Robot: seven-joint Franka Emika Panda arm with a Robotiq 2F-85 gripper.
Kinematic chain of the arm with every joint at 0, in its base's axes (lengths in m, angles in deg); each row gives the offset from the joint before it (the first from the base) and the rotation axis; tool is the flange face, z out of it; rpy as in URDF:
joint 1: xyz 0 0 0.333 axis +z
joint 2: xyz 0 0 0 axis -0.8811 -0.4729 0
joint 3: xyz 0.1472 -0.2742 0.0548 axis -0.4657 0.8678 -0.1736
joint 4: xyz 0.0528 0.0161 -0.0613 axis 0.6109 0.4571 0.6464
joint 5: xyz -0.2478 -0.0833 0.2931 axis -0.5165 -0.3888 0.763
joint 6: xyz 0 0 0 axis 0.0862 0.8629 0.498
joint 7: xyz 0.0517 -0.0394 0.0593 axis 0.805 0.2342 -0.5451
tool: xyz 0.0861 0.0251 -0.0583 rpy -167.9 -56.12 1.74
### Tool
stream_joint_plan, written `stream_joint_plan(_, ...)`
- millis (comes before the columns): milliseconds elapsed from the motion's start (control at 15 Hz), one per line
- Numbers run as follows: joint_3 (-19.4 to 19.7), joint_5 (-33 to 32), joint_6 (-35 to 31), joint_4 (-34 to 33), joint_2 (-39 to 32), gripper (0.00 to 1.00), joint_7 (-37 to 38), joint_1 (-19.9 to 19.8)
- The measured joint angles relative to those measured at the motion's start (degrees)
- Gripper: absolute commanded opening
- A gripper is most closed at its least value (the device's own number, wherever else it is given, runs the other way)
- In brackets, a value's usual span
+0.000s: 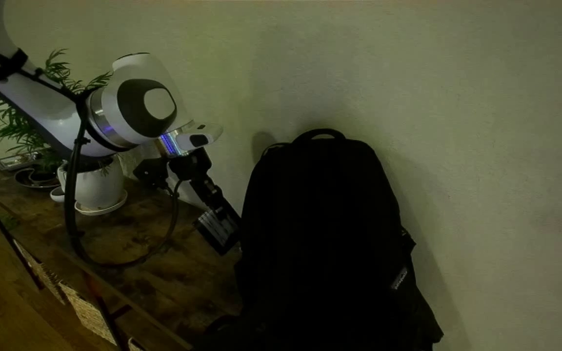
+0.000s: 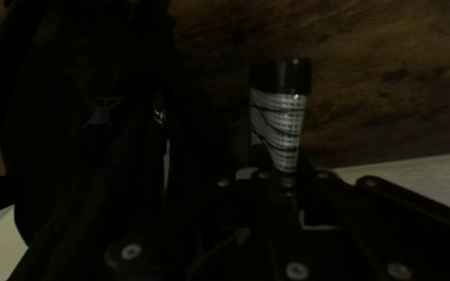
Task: Put the wallet inside the black backpack
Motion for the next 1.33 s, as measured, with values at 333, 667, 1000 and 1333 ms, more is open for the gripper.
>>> stream_joint_plan(333,5.0,-9.3,0.0,1.1,1.6,0.04,11.7,4.4)
stream_joint_plan(667,7.3,-18.1,0.2,2.0,3.8,0.04,21.8,6.4)
stream_joint_plan(1000,7.2,-26.6,1.7,2.6,5.6,0.04,30.2,6.4)
stream_joint_plan(1333,3.2,-34.7,7.0,2.7,9.0,0.04,36.8,3.7)
